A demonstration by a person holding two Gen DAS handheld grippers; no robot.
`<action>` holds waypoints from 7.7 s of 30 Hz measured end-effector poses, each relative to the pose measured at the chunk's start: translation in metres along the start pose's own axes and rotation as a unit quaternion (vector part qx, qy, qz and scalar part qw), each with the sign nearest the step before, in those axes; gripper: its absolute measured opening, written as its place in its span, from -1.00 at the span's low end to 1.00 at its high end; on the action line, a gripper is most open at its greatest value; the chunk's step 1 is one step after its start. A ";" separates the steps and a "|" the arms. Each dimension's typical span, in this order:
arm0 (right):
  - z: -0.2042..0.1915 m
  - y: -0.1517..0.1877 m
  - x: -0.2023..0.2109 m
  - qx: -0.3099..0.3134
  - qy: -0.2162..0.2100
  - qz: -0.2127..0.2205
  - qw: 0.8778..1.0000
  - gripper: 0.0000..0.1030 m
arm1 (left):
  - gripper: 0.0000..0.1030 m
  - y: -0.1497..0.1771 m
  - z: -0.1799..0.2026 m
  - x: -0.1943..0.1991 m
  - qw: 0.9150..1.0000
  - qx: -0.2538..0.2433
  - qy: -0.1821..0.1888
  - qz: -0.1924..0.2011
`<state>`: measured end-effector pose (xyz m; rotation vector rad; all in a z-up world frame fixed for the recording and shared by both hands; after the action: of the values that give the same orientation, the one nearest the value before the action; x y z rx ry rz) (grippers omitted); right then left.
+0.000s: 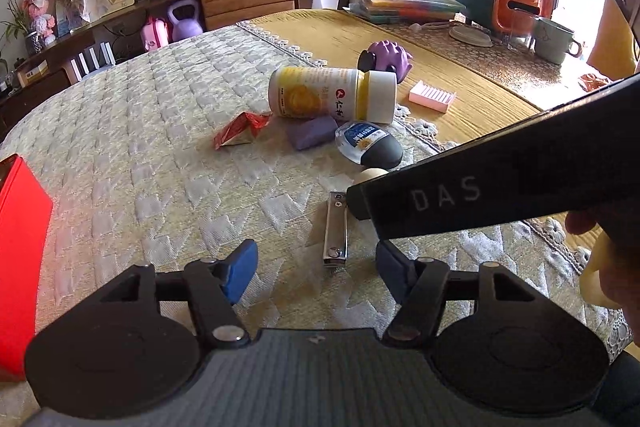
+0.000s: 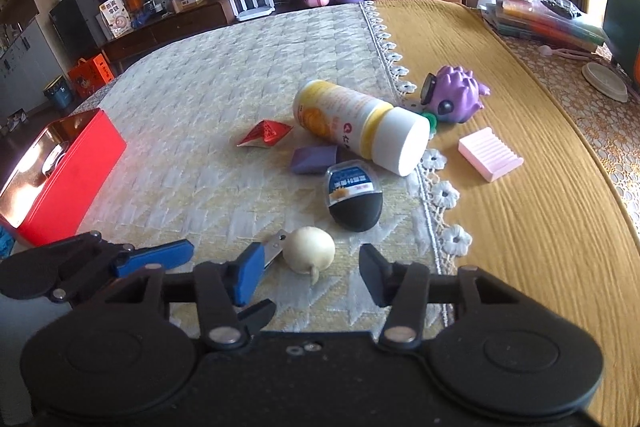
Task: Organize rigid objects
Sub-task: 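Close the left tool on the silver nail clipper while the right tool grasps the cream ball, then carry both to the red tray and open the right tool to drop the ball inside, then lower the nail clipper into the red tray and open the left tool, then withdraw both tools from the tray back over the table, then move the left tool to the red wrapper while the right tool approaches the pink note pad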
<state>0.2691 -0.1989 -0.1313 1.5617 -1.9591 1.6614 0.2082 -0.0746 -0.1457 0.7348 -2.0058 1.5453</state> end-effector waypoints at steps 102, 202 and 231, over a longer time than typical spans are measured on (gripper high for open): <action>-0.256 -0.060 -0.110 0.250 -0.107 -0.097 0.957 -0.42 | -0.79 0.029 -0.339 0.012 0.955 0.243 -0.146 -0.082; -0.023 -0.013 0.084 0.052 0.008 0.103 0.993 0.84 | 0.64 -0.042 -0.120 0.045 0.993 0.105 -0.047 -0.009; 0.093 -0.033 0.029 0.061 0.080 0.033 0.994 0.64 | 0.64 -0.072 -0.059 -0.082 0.998 0.002 -0.058 -0.037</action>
<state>0.3253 -0.2844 -0.1265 1.3659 -1.8804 1.9014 0.3207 -0.0236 -0.1364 0.9107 -2.0339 1.4953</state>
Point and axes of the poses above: each gripper's, at about its wrist camera, not at the fingertips, and x roughly against the way its jaws point, z to its right, y to its underside, the point moved 1 cm from there along -x, roughly the way its jaws point, and after that the axes turned 15 degrees about -y, right-handed, at the moved point
